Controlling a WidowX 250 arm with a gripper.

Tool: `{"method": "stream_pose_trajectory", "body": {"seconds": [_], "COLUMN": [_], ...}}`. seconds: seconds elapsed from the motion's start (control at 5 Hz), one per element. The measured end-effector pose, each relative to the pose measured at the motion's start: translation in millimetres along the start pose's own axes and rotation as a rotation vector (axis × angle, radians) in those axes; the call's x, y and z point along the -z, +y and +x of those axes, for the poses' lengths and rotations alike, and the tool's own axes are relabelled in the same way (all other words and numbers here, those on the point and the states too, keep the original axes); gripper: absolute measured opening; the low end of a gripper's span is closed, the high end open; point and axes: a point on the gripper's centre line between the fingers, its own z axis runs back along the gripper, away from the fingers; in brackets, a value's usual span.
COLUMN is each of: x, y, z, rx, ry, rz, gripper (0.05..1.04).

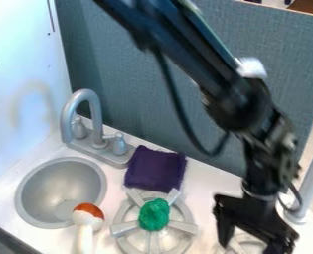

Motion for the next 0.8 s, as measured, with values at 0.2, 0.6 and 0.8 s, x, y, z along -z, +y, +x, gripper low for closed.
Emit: {"method": "stream_pose_trajectory", "body": {"seconds": [0.2,0.6,0.8], "x": [-33.6,-45.1,-40.9], "y": [40.3,109.5,128.5], "z": [-18.7,-26.0,-20.3], "rx": [-0.057,-0.18,-0.196], "ry": [-0.046,-0.06,-0.07], "rz": [0.024,0.204,0.173], "gripper": [1.003,1.003,1.003]}}
